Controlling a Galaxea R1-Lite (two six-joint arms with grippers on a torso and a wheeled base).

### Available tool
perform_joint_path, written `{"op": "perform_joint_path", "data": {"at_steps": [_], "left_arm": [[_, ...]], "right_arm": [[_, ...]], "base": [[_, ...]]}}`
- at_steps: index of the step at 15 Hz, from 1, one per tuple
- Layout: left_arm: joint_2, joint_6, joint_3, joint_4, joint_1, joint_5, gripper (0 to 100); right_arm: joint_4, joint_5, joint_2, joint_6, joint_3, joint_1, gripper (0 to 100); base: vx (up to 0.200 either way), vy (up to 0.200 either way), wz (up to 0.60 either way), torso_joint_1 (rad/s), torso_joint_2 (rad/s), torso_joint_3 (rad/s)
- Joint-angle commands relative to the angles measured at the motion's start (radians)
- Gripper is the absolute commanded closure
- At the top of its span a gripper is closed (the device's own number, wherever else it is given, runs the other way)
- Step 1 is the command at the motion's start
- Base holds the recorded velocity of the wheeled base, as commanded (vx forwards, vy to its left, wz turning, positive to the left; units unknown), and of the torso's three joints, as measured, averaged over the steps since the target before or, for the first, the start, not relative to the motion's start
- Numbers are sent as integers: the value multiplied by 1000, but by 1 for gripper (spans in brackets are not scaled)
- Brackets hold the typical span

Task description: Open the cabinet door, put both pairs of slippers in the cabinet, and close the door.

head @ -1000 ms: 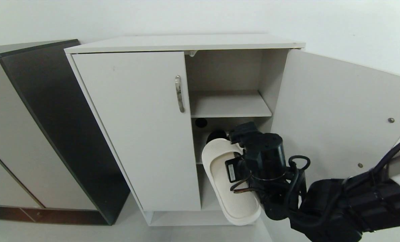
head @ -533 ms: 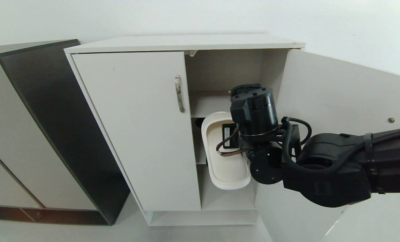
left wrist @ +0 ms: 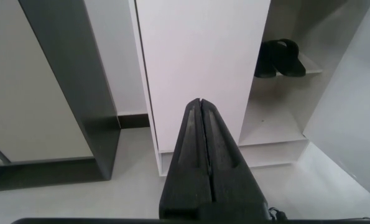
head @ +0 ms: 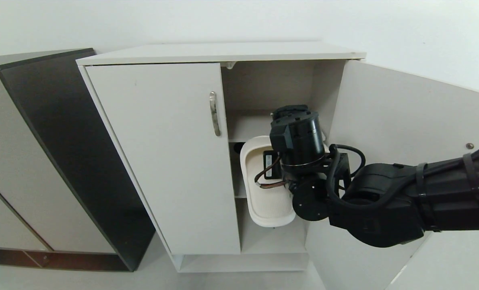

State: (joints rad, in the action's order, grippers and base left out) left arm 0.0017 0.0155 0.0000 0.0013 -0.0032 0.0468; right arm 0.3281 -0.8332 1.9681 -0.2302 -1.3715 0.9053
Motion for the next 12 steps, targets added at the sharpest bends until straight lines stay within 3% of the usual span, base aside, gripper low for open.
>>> {"op": "perform_joint_path", "data": {"at_steps": [1,8,12], "left_arm": [[1,0,0,0,0,1,100],[1,1,0,0,0,1,100],[1,0,0,0,0,1,100]], "right_arm": [[0,0,11,0,0,0,100],[23,0,6,11,0,0,100],[40,20,26,20,8,-20,100]], "base": [[200,0,0,-17,2,12],[200,0,0,2,4,0],[0,0,0,0,0,0]]}}
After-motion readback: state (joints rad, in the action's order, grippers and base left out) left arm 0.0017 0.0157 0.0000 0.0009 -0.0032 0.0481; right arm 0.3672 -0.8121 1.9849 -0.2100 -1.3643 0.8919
